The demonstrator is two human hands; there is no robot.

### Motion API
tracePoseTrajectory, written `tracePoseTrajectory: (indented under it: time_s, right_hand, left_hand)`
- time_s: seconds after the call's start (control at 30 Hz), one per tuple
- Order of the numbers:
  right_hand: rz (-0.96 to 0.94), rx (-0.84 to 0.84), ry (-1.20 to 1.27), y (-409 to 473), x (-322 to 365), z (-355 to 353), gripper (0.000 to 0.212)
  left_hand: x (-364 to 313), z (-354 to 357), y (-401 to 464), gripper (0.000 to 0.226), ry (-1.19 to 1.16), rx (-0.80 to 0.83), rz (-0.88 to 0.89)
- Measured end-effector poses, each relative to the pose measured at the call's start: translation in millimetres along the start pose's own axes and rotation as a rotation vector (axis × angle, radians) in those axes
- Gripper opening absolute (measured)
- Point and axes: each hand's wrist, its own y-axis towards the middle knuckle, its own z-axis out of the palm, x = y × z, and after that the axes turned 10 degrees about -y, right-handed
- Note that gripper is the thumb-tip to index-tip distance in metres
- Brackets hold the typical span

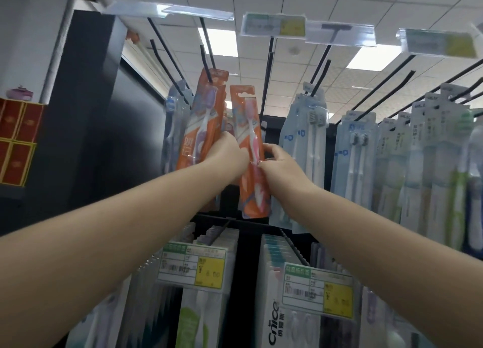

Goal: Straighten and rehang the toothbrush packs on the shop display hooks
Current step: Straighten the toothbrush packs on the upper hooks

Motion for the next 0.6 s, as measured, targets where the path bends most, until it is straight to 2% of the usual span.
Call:
tracePoseTrajectory:
  time_s: [0.2, 0.33, 0.6]
  right_hand:
    - [-0.112, -0.065, 0.028, -30.0, 2.9, 2.4, 0.034]
    - [-0.206, -0.1, 0.013, -44.8, 2.9, 4.0, 0.026]
    - [-0.362, -0.066, -0.038, -55.4, 7.9, 16.9, 0.034]
  left_hand:
    - [-8.4, -8.8, -31.5, 0.016, -0.155, -0.072, 0.112]
    - [-7.3, -12.6, -55.5, 0.011, -0.28, -0.119, 0.185]
    - [4.8, -26.9, -70.2, 0.01, -0.469, -0.139, 0.204]
